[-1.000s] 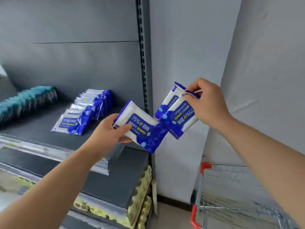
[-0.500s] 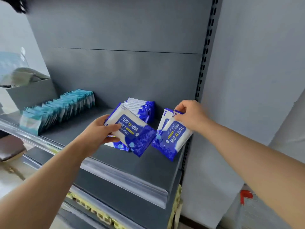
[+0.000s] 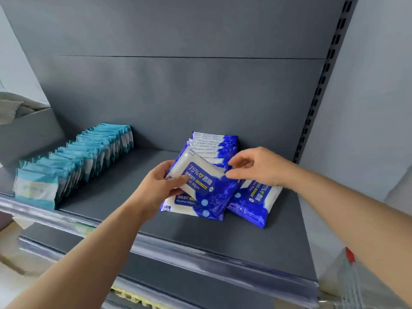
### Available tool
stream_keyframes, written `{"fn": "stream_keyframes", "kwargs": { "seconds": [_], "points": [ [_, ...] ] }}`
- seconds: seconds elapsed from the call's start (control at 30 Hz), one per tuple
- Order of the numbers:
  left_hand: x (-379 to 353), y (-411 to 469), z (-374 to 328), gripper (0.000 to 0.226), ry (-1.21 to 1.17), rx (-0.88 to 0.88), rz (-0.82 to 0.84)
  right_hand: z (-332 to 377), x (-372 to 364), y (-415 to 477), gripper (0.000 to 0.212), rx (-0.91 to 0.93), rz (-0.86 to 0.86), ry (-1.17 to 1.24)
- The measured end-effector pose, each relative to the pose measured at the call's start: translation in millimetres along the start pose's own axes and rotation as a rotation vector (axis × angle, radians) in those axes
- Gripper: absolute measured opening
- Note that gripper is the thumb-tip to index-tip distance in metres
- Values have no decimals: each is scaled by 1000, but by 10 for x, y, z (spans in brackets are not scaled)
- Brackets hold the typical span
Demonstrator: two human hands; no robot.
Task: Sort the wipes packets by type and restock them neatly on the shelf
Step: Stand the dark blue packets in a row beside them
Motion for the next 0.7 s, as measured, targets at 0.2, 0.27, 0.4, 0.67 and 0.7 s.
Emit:
{"fn": "stream_keyframes", "kwargs": {
  "seconds": [0.2,0.27,0.4,0.67,0.7],
  "points": [
    [-51,25,-38,36,-110,3,221,263,-344,-175,29,-44,-113,56],
    [-51,1,-84,36,-162,-2,280,278,-392,-235,28,-69,-115,79],
    [30,-41,-117,36,154,-142,417,252,-551,-377,34,-143,-102,48],
    [283,4,128,42,671,-243,406,259,-650,-420,45,-194,-307,-49],
    [301,22,150,38,708,-248,398,244,-670,-399,52,-201,-297,-99]
  ]
}}
Point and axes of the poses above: each hand's wrist, its own y-axis towards the middle knuckle, its own x-axis out of the back of the hand, z = x × y, the point moved 9 cm from there along y, towards the middle knuckle, and after that the axes turned 12 degrees about -x, right-handed, at the moved point
